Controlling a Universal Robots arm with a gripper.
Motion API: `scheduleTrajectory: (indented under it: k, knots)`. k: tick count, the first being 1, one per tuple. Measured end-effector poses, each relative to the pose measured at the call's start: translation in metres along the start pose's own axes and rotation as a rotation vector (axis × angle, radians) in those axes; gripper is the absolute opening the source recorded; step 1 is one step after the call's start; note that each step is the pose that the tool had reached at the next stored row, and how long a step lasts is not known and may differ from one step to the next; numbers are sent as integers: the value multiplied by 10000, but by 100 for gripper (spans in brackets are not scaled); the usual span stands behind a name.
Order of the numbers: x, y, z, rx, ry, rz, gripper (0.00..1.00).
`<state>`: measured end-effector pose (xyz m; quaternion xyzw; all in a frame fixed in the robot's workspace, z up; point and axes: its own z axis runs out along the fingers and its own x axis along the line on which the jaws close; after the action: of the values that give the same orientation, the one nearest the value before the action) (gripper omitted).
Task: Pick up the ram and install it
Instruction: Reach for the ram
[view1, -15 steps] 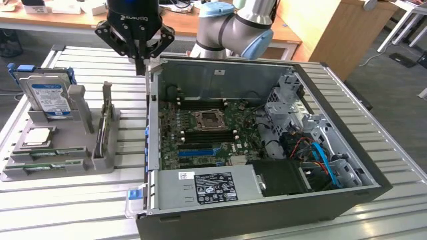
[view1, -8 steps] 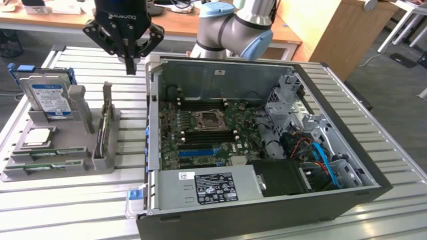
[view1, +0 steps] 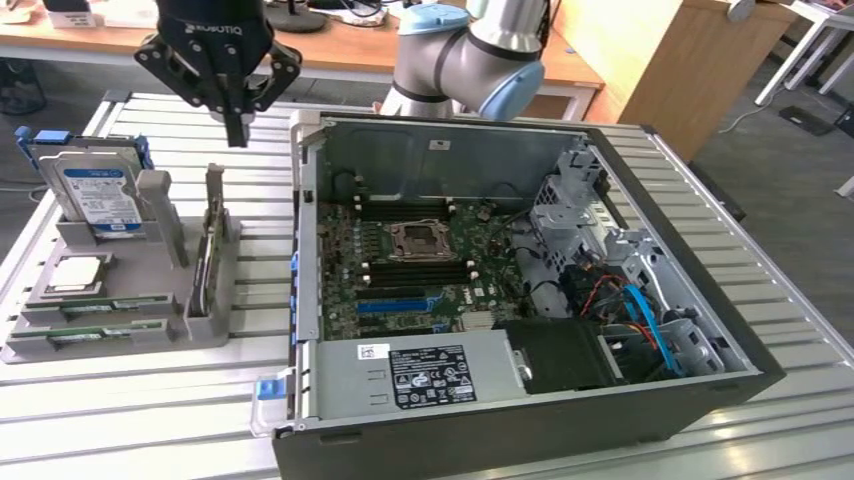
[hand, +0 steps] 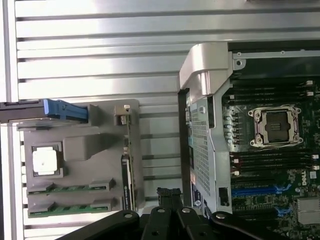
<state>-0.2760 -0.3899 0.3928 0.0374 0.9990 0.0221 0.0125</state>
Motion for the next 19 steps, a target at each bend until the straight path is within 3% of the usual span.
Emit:
scheduleTrajectory:
  k: [19]
  knots:
    - [554,20,-7,0,0,0,11]
